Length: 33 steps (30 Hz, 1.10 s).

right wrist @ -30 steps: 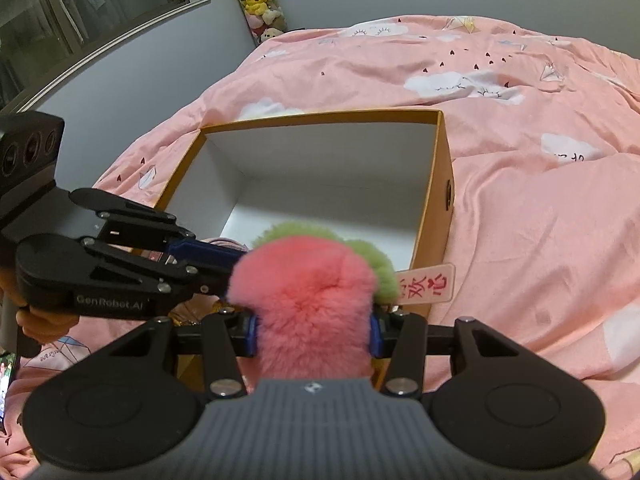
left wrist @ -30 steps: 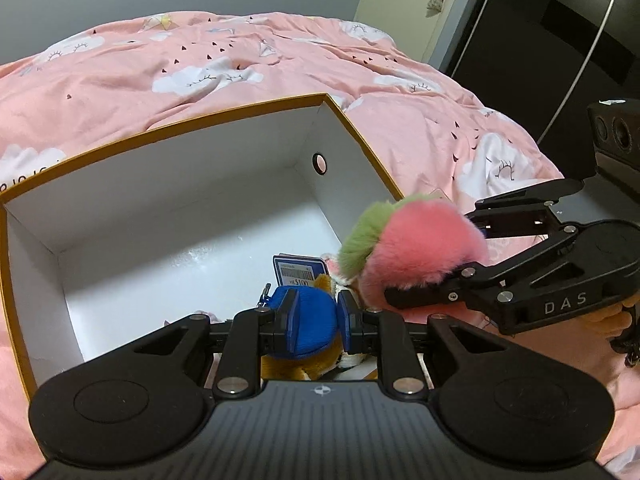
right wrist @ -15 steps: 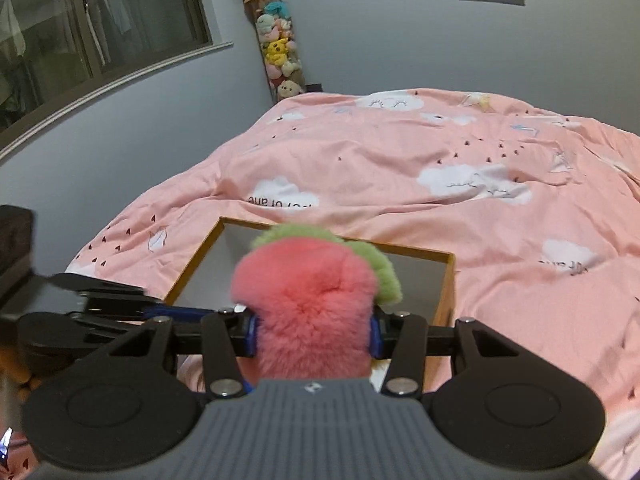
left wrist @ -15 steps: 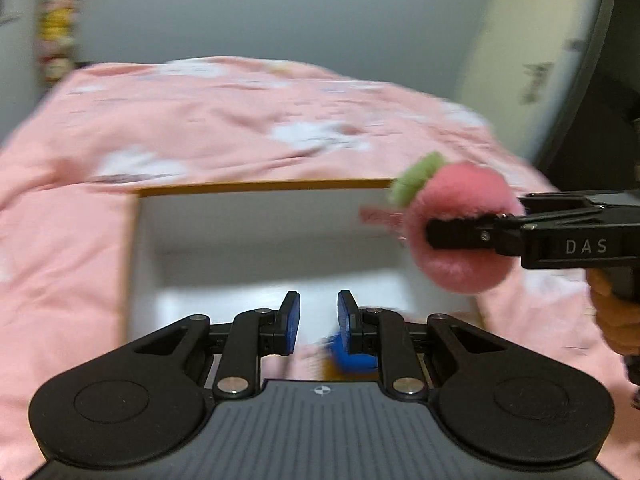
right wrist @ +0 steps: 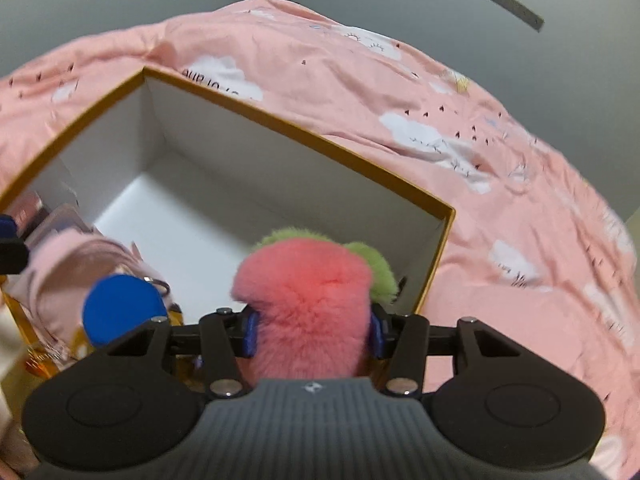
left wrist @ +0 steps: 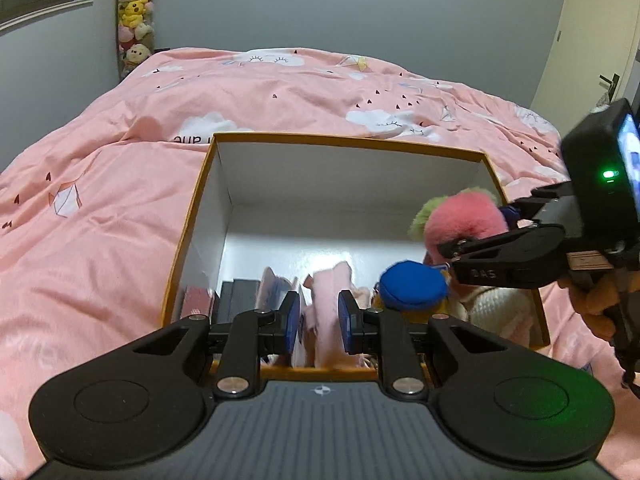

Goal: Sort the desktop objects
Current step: 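Lower the pink fluffy ball into the box and open the right tool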

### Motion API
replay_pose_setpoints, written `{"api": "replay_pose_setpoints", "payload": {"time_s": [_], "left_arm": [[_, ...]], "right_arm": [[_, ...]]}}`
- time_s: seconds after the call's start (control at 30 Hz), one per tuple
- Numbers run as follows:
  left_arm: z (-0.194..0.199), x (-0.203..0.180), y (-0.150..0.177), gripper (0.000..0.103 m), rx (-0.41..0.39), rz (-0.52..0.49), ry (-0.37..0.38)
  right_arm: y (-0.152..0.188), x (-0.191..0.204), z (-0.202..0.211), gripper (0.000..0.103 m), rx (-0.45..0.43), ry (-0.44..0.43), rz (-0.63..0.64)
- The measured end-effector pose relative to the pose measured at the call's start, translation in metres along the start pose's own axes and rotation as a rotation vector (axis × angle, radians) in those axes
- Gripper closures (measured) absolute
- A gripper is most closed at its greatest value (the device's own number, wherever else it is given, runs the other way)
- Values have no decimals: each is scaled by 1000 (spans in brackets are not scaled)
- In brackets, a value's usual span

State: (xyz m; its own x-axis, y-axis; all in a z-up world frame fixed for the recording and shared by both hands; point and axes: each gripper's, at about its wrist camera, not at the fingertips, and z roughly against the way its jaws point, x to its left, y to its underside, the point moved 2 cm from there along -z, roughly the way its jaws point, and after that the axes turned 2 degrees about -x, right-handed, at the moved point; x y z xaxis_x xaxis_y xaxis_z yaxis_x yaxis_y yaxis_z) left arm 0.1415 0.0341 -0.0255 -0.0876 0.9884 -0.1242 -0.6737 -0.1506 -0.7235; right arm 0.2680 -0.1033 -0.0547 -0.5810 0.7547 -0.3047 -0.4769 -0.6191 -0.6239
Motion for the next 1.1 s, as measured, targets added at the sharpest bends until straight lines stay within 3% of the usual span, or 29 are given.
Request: {"api": "replay_pose_setpoints", "payload": {"time_s": [0.17, 0.5, 0.63, 1.1], "left_arm": [[7, -4, 11, 77, 0, 5, 1], [20, 1, 24, 73, 5, 26, -19], [25, 3, 29, 72, 11, 31, -19], [50, 2, 44, 65, -12, 31, -16]], "right_arm": [[5, 11, -2, 48, 19, 48, 85], [13, 20, 7, 46, 42, 39, 124], [16, 23, 14, 36, 26, 42, 135], [36, 29, 70, 34, -78, 52, 60]]}}
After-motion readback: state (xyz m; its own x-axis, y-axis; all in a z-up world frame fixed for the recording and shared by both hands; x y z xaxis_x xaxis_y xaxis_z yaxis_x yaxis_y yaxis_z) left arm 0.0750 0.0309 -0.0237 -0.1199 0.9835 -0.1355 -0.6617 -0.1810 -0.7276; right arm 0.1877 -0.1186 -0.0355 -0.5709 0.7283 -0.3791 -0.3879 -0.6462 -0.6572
